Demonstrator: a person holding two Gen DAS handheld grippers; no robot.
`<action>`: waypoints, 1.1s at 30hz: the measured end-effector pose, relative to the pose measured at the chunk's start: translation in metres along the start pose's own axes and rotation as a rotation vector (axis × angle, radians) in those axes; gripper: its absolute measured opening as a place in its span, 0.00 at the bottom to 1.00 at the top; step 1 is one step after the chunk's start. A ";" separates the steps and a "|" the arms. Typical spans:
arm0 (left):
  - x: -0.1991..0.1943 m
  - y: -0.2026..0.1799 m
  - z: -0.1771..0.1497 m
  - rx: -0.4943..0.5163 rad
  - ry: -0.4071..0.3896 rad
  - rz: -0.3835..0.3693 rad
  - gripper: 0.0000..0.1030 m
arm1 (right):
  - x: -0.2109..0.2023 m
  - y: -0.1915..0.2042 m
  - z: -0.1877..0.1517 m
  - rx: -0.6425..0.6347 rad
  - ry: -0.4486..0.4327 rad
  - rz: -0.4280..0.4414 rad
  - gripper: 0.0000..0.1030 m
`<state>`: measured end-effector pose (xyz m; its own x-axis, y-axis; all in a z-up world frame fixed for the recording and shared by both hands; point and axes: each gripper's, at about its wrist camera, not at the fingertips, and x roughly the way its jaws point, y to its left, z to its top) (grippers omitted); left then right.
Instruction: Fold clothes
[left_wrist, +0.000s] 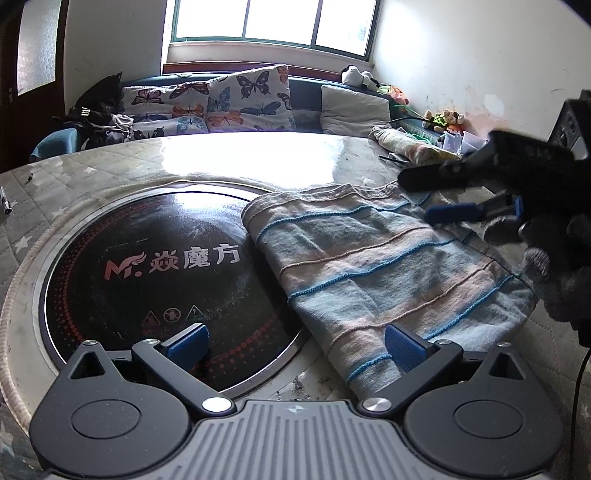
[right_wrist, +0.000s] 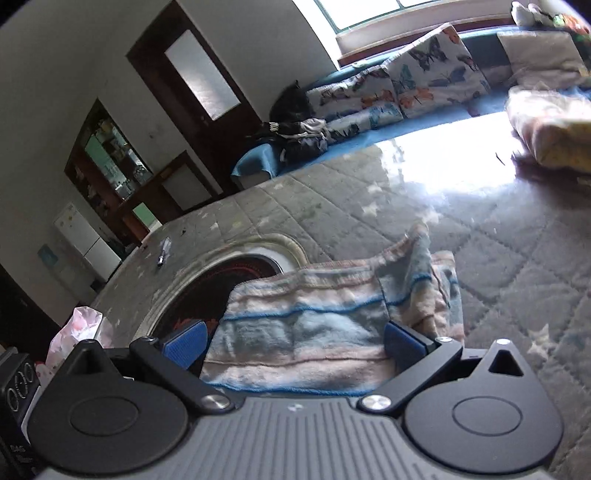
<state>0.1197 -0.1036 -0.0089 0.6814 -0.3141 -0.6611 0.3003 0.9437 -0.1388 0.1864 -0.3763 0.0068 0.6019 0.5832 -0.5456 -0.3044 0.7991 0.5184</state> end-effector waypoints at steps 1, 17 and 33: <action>0.000 0.000 0.000 -0.001 0.000 -0.001 1.00 | 0.001 -0.001 0.002 0.004 -0.006 -0.003 1.00; -0.001 0.001 0.002 0.009 -0.003 -0.003 1.00 | -0.002 -0.010 0.016 0.030 -0.065 -0.040 1.00; -0.011 -0.002 -0.004 0.048 0.002 0.018 1.00 | -0.050 0.056 -0.096 -0.443 -0.003 -0.364 1.00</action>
<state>0.1087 -0.1013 -0.0044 0.6856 -0.2964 -0.6648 0.3194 0.9432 -0.0911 0.0684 -0.3463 0.0001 0.7278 0.2592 -0.6349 -0.3569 0.9337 -0.0280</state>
